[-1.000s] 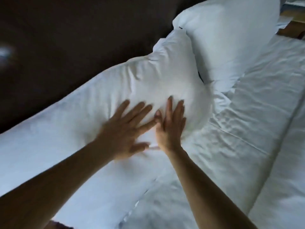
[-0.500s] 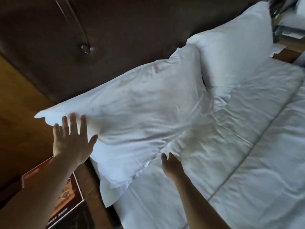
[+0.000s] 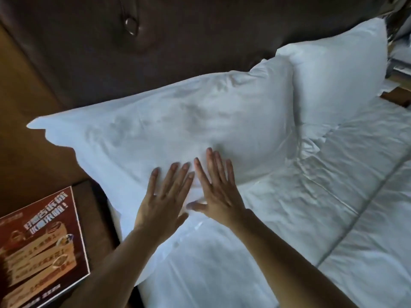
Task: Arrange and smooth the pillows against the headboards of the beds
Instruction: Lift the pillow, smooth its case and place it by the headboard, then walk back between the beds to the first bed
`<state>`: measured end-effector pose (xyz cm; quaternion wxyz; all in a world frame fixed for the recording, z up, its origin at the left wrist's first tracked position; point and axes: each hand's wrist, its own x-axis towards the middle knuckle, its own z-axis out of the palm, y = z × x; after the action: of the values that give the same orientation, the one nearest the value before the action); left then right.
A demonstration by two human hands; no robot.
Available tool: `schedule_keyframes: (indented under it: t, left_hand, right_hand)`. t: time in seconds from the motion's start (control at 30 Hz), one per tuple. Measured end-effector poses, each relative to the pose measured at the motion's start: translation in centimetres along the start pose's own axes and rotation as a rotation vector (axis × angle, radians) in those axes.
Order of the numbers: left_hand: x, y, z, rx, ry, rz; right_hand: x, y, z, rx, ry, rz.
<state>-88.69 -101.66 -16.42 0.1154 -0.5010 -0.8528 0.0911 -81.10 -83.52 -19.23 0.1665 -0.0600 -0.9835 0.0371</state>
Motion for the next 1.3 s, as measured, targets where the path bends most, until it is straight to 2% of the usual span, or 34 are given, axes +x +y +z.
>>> schedule_keyframes:
  t: [0.07, 0.17, 0.27, 0.37, 0.47, 0.57, 0.67, 0.83, 1.1, 1.3]
  left_hand:
    - [-0.3, 1.7, 2.8, -0.043, -0.056, -0.005]
    - [-3.6, 6.3, 6.5, -0.137, -0.267, 0.007]
    - [-6.6, 10.2, 8.6, -0.226, -0.42, -0.082]
    - [-7.5, 11.4, 7.7, -0.325, -0.641, -0.182]
    - [-6.9, 10.6, 4.1, -0.342, -0.733, -0.219]
    - [-6.5, 9.4, -1.5, -0.316, -0.656, -0.169]
    - [-6.6, 8.6, -8.1, -0.299, -0.492, -0.127]
    - [-9.5, 10.4, -21.1, -0.25, -0.274, -0.005]
    - [-19.3, 18.5, -35.3, -0.246, -0.058, 0.222]
    - [-29.5, 30.1, -41.2, -0.289, 0.006, 0.504]
  right_hand:
    - [-1.0, 2.3, 2.8, 0.003, -0.075, 0.147]
    - [-7.8, 2.3, 6.6, 0.049, -0.343, 0.356]
    - [-13.0, 1.2, 7.9, 0.02, -0.478, 0.381]
    - [-13.6, 1.6, 5.8, 0.027, -0.69, 0.368]
    - [-13.3, 1.9, 1.2, 0.051, -0.738, 0.419]
    - [-13.8, 1.1, -5.5, 0.043, -0.645, 0.495]
    - [-15.4, -0.2, -12.8, 0.001, -0.504, 0.607]
    - [-21.9, -5.1, -26.0, -0.03, -0.338, 0.83]
    - [-40.1, -14.3, -41.3, -0.134, -0.107, 1.089]
    - [-56.8, -20.4, -47.0, -0.15, -0.094, 1.351]
